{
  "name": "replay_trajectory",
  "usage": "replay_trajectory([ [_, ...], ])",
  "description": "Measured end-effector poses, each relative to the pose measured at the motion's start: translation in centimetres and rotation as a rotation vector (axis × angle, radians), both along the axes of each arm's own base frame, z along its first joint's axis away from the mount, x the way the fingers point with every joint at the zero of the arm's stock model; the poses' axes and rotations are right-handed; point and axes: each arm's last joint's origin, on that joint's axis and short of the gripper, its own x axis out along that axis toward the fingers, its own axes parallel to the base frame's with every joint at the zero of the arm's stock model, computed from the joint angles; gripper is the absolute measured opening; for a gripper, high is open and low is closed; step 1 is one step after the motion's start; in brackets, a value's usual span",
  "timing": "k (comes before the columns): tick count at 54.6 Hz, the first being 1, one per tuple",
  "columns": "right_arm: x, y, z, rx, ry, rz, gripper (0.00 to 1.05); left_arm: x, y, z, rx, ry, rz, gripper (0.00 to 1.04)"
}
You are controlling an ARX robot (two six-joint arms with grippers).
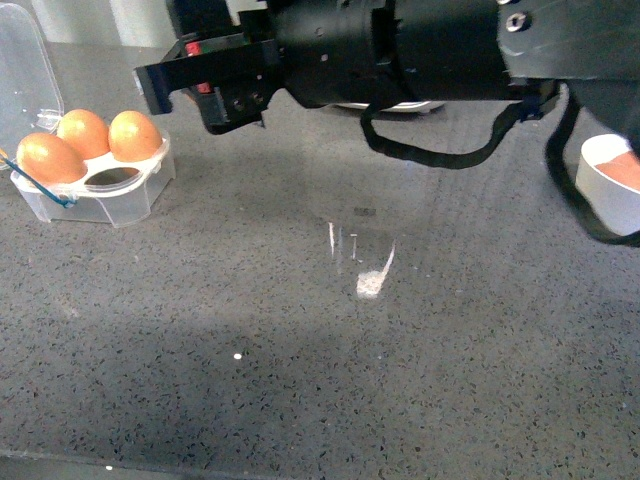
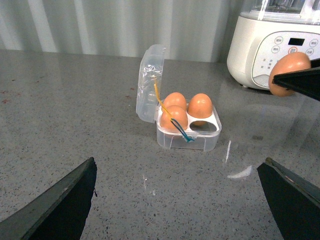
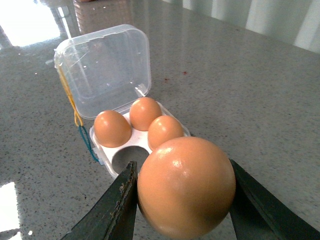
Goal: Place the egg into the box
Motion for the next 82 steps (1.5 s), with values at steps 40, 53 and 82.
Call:
replay_trajectory([
  [40,1.9,5.6,-0.9,-0.005,0.029,0.092,0.44,0.0,0.0,0.0,0.000,0.000,0.000,0.98],
  [53,2.3,7.2,-1.6,-0.023,0.050,0.110,0.44,0.0,0.0,0.0,0.000,0.000,0.000,0.98],
  [82,2.3,8.2,-2.4,-0.039,0.064,0.127,0.44,0.0,0.0,0.0,0.000,0.000,0.000,0.98],
])
